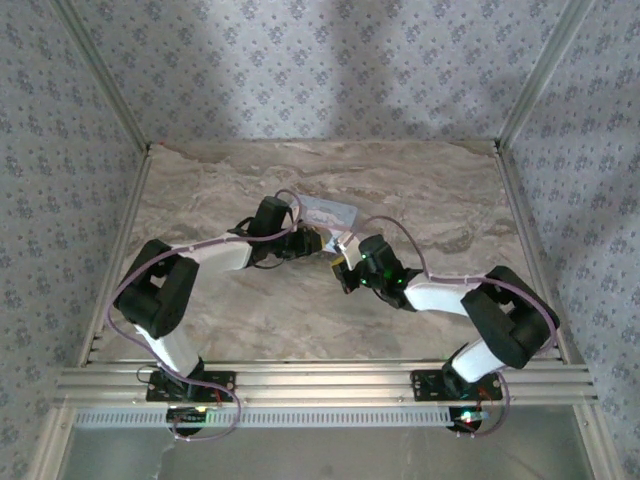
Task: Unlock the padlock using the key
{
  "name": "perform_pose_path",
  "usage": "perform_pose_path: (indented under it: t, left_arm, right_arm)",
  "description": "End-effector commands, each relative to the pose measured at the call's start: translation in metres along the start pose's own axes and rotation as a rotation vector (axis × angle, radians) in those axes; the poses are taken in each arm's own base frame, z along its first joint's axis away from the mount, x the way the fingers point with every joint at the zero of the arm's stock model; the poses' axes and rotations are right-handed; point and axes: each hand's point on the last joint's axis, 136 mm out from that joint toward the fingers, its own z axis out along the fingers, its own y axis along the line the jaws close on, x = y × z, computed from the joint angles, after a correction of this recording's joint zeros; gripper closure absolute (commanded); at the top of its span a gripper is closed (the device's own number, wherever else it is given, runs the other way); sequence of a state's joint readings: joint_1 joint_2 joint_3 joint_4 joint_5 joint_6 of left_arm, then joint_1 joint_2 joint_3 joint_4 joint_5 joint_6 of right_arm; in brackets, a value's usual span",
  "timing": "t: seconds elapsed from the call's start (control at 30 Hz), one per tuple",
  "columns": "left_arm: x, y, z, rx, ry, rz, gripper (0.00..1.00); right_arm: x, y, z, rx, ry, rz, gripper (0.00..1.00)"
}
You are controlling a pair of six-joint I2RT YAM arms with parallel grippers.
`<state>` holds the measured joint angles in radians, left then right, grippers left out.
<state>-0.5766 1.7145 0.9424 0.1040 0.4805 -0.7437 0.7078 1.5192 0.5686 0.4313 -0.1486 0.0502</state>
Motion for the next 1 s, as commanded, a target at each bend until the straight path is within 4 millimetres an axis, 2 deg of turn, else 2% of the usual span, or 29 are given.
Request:
perform_pose_path:
  t: [0.0, 0.67, 0.97]
  left_arm:
    - [-0.013, -0.033, -0.013, 0.08, -0.033, 0.034, 0.85]
    - [-0.012, -0.033, -0.011, 0.083, -0.027, 0.023, 0.85]
    - [-0.012, -0.031, -0.008, 0.082, -0.025, 0.016, 0.85]
  right_arm:
    - [-0.015, -0.003, 0.006, 0.022, -0.038, -0.03, 1.0]
    - [-0.024, -0.018, 0.016, 0.009, -0.083, 0.072, 1.0]
    - [-0.027, -0.013, 0.022, -0.039, -0.09, 0.089, 1.0]
